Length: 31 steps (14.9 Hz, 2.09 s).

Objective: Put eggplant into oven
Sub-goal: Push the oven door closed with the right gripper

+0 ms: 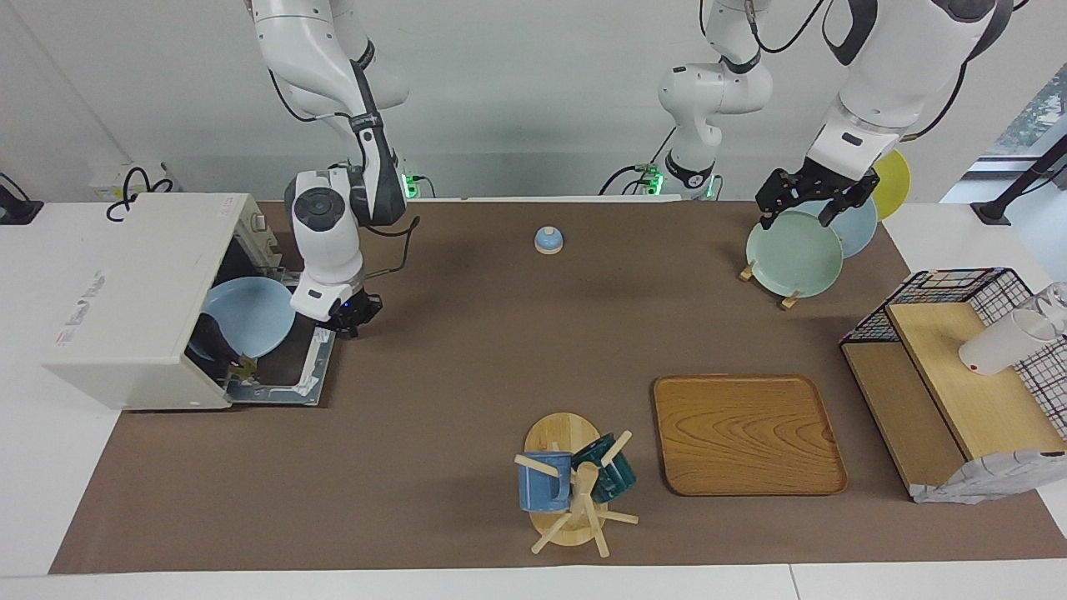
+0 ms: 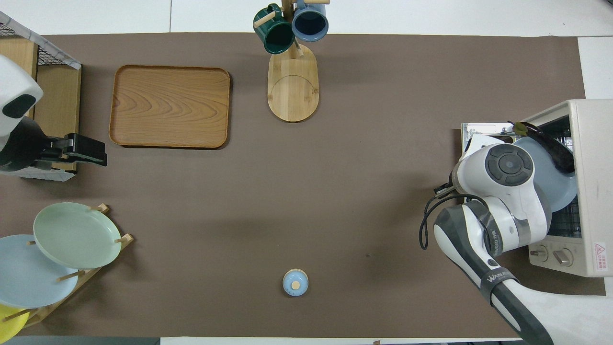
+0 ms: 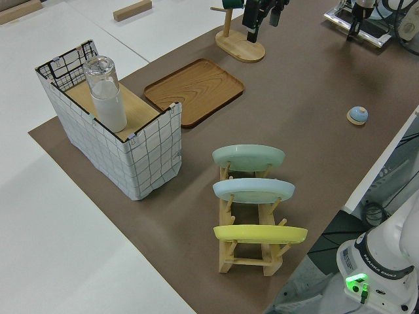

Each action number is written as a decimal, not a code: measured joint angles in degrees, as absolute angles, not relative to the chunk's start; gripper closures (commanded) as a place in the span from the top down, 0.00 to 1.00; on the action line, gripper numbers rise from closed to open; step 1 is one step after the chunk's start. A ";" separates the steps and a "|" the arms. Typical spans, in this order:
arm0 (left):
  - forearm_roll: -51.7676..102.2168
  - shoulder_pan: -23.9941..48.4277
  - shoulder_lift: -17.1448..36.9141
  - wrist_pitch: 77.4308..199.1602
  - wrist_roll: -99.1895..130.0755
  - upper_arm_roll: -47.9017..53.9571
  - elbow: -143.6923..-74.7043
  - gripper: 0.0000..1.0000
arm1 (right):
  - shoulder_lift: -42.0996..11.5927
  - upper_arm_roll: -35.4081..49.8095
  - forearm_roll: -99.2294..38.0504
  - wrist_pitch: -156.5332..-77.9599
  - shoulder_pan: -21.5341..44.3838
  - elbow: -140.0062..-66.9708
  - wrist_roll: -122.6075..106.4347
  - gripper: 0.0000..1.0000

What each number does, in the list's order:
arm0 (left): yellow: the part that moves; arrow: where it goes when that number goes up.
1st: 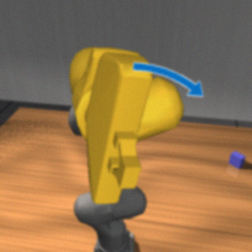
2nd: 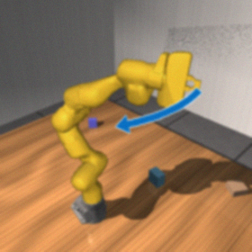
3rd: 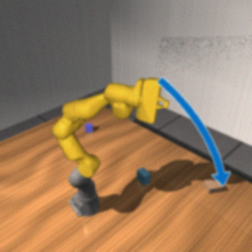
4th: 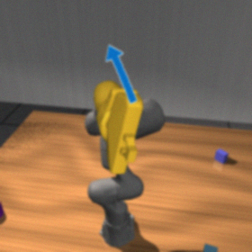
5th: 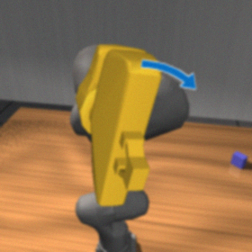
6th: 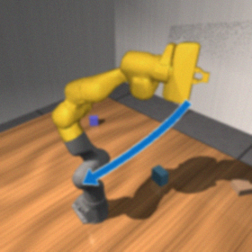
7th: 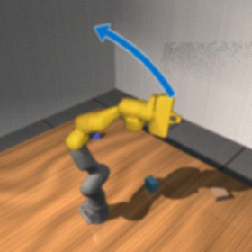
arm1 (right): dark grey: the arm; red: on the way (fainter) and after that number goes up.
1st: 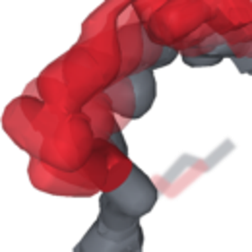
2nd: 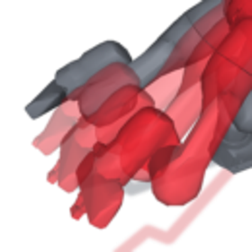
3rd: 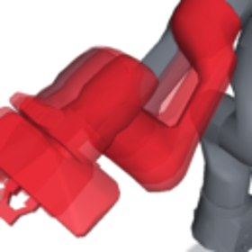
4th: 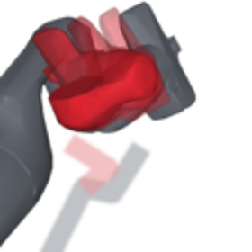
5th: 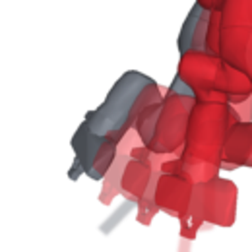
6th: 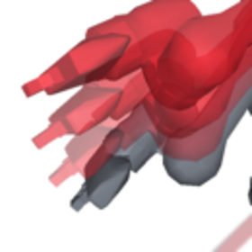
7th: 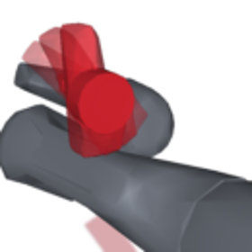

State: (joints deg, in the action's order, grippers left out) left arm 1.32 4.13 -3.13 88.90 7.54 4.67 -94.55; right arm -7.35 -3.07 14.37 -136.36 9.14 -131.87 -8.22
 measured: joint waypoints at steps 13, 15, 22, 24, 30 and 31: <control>1.32 4.13 -3.13 88.89 7.54 4.67 -94.56 1.00 | -7.42 -2.53 27.43 -131.24 11.24 -130.16 -3.54 0.00; 1.32 4.13 -3.13 88.89 7.54 4.67 -94.56 1.00 | -7.22 -2.40 27.85 -124.12 12.45 -126.43 -3.70 0.00; 1.32 4.13 -3.13 88.89 7.54 4.67 -94.56 1.00 | -0.98 -2.22 26.24 -115.62 8.66 -120.86 -14.42 0.00; 1.32 4.13 -3.13 88.89 7.54 4.67 -94.56 1.00 | 0.22 -2.51 26.40 -113.92 6.65 -119.21 -17.80 0.00; 1.32 4.13 -3.13 88.89 7.54 4.67 -94.55 1.00 | 1.36 -3.07 25.85 -113.03 2.50 -117.35 -24.30 0.00; 1.32 4.13 -3.13 88.89 7.54 4.67 -94.55 1.00 | 1.47 -3.16 24.25 -112.94 1.94 -116.98 -25.33 0.00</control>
